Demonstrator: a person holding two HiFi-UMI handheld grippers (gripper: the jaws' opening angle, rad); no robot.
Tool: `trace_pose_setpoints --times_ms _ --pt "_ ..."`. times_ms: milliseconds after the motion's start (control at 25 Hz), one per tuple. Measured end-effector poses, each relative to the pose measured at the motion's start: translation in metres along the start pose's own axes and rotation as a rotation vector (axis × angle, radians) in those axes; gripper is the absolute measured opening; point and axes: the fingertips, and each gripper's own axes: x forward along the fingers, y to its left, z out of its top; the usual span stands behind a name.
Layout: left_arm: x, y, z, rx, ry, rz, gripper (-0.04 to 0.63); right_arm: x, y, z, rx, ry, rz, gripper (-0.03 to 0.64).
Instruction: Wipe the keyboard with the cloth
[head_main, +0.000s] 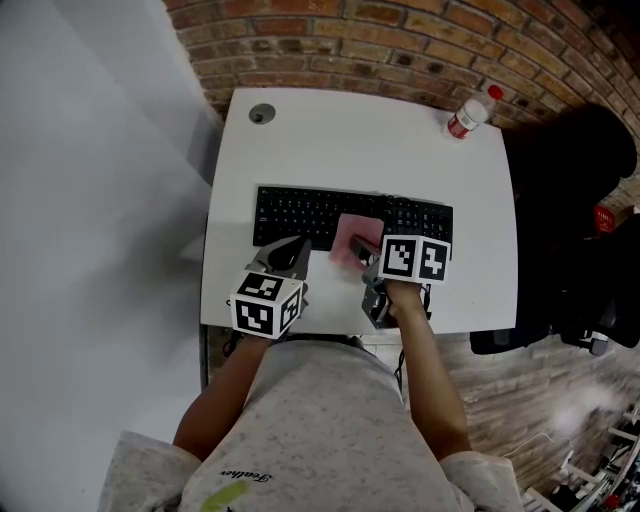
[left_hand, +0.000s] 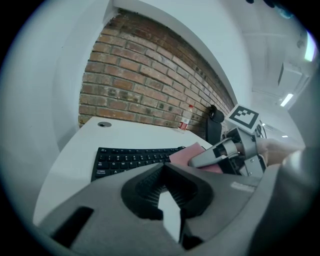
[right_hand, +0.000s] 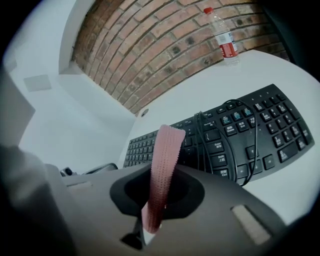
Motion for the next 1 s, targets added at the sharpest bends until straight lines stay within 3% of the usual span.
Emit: trace_pose_setpoints --times_ms 400,680,1000 --pt "0.021 -0.026 0.006 0.014 0.003 -0.002 -0.006 -0.019 -0.013 0.012 -0.004 -0.019 0.064 0.023" --pt "0.035 -0.040 0.007 0.017 -0.001 -0.004 -0.007 -0.036 -0.026 0.024 0.077 -0.060 0.145 0.023" --pt "0.048 -0.061 0.007 0.025 0.000 -0.012 -0.006 -0.063 -0.060 0.029 0.087 -0.088 0.135 0.023"
